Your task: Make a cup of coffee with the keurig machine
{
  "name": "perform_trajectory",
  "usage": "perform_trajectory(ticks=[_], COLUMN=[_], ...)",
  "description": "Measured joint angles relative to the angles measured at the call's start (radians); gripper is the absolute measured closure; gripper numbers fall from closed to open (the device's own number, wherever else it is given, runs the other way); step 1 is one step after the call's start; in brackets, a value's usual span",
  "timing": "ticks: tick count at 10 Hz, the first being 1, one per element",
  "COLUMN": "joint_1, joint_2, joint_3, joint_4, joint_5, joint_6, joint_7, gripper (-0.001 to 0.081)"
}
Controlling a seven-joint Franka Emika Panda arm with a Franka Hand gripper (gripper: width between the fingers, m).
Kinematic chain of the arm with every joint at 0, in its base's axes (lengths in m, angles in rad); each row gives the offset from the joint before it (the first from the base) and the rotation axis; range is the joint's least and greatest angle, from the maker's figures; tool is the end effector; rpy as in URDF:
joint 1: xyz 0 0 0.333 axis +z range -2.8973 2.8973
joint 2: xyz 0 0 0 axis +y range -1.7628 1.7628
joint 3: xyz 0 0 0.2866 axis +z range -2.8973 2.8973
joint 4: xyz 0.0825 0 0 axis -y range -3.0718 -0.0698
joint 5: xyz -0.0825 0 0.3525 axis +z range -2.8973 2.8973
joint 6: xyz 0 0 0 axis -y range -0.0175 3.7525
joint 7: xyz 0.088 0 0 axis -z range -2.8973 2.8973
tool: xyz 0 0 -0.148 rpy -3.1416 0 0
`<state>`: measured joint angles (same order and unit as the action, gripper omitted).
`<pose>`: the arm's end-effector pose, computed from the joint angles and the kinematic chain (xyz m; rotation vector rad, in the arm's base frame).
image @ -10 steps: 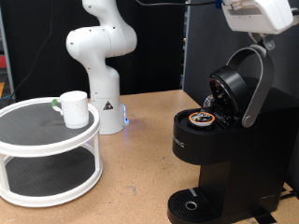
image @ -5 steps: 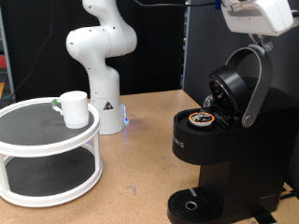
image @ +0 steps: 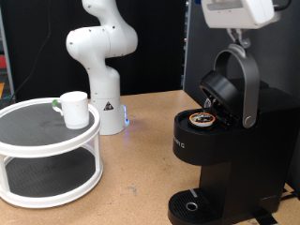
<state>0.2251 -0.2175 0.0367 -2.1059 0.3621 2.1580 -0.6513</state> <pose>0.4809 0.1569 0.4840 -2.6452 -1.0446 -0.4667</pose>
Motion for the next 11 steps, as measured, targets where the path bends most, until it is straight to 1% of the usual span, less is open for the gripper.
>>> perform_trajectory(ticks=[2,4,6,9,11], joint_1=[-0.024,-0.049,-0.07,-0.089,-0.099], joint_2=[-0.013,-0.018,-0.019,-0.015,0.004], joint_3=[-0.019,-0.037,-0.044,-0.045,-0.046], joint_4=[-0.013,-0.037,-0.065,-0.107,-0.164], joint_5=[-0.058,-0.107,-0.145,-0.21,-0.232], joint_6=[-0.03,-0.034,-0.013,0.029,0.088], joint_7=[-0.034,-0.059,-0.067,-0.062,-0.062], gripper=[0.0799,0.0799,0.0799,0.0799,0.0799])
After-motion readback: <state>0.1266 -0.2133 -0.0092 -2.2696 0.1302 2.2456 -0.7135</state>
